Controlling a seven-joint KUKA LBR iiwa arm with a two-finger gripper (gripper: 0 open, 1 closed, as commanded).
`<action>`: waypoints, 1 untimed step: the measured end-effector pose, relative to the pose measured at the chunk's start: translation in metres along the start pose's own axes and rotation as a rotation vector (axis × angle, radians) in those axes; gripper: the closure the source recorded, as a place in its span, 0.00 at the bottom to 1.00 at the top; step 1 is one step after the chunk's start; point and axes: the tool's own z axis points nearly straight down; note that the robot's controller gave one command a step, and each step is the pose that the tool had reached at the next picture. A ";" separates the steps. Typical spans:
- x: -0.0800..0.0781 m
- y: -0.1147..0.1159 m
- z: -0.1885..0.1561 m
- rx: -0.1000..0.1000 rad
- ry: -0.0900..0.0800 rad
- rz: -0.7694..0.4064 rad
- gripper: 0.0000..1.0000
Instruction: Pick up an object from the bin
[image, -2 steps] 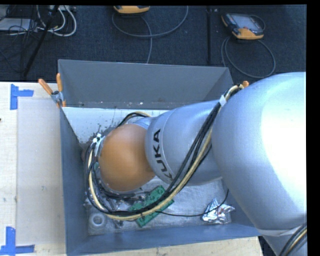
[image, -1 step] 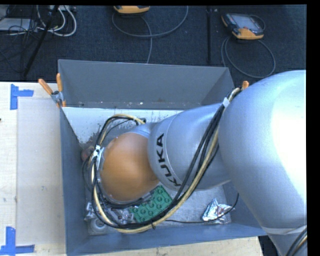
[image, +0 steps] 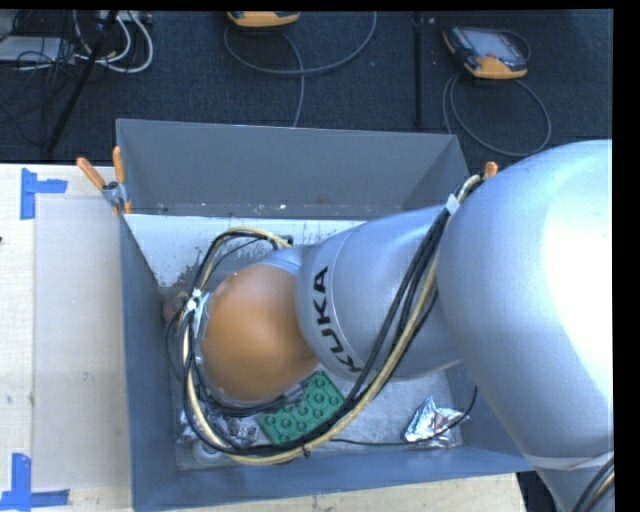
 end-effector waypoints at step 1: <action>0.000 0.000 -0.005 -0.002 -0.001 0.007 1.00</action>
Offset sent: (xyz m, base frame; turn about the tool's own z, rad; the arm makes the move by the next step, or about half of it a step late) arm -0.0001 0.0001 0.0056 0.0000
